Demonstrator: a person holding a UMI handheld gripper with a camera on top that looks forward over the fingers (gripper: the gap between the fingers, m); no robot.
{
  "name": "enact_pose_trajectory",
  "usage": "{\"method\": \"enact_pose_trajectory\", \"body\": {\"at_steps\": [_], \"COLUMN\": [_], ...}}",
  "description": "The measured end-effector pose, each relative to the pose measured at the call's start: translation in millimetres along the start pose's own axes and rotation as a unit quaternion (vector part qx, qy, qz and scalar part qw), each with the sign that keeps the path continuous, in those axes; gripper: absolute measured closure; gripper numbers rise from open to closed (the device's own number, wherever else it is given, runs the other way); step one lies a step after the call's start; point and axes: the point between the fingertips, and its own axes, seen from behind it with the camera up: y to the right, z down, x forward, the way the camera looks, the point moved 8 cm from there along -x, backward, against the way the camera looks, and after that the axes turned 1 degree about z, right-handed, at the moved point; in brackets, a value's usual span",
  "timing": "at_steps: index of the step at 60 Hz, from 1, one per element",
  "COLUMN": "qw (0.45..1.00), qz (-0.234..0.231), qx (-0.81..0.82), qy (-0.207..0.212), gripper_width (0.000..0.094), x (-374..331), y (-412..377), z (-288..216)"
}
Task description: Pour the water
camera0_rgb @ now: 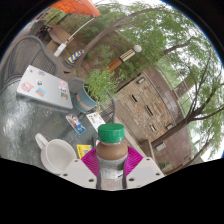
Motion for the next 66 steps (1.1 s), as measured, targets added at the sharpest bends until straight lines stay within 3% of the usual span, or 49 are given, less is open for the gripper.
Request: {"method": "enact_pose_trajectory", "body": {"at_steps": [5,10,21,29,31,35,47,57,61,65,66], "qw": [0.981,0.953,0.895,0.88,0.886,0.879,0.877,0.873,0.87,0.869,0.869], "qz": [0.017,0.0,-0.013,-0.048,-0.045,-0.036,-0.035,-0.05,-0.083,-0.097,-0.098], "qx": [0.19,0.3,0.441,0.465,0.456,0.464,0.465,0.476,0.483,0.483,0.483], "qy": [0.038,0.05,0.066,0.078,0.07,0.107,0.117,0.095,0.052,0.046,0.043], "gripper_width": [0.0649,0.0649,0.0649,0.0649,0.0644,0.0647,0.0646,0.046,0.0299,0.0082,0.0076], "x": [-8,4,25,27,24,24,26,22,20,14,15], "y": [-9,-2,-17,-33,-37,-38,-40,-39,-42,-39,-38], "z": [24,43,98,120,131,128,131,130,131,130,129]}}
